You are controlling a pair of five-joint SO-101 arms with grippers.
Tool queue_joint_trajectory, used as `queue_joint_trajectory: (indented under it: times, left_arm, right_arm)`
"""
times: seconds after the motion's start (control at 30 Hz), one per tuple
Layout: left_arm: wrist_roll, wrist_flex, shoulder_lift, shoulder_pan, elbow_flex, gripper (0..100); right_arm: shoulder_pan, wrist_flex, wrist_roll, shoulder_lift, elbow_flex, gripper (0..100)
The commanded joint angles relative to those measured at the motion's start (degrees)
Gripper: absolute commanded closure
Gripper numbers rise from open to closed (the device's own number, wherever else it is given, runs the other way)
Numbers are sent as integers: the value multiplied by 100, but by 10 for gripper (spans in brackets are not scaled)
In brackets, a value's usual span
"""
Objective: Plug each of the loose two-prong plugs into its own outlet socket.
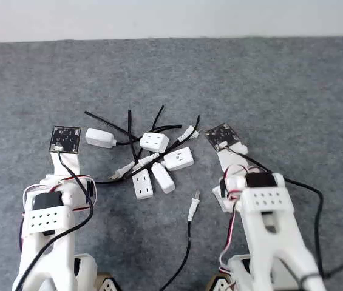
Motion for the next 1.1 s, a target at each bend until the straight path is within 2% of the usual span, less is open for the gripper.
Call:
queue_joint_trajectory:
  times: [0.0,0.13,0.33,0.4,0.5,0.6,0.67,0.77,0.97,1.07]
  left_arm:
    - [-62,-114,-79,35,-40,891]
    - [-62,-114,-79,44,-40,891]
    - [-70,-114,-79,44,-40,890]
    - [-70,-114,-79,44,-40,890]
    - [-70,-114,-79,44,-40,890]
    - [-70,-114,-79,44,-40,890]
    - [-70,-114,-79,44,-40,890]
    - [-70,-114,-79,44,-40,890]
    - [-70,-114,-79,44,-40,890]
    - [-70,-123,-79,44,-40,890]
  right_arm:
    - [259,-743,273,769,-396,924]
    - [532,-796,290,1077,-809,812]
    - [602,-602,246,664,-993,809]
    - [602,-347,105,356,-1099,832]
    - [523,31,-264,-22,-1125,996]
    - [251,259,-273,-154,-1002,950]
    - [101,242,-149,-127,-905,969]
    - [13,57,158,207,-897,976]
    - [154,-242,651,1578,-1275,870]
    - [338,-242,818,2141,-1574,865]
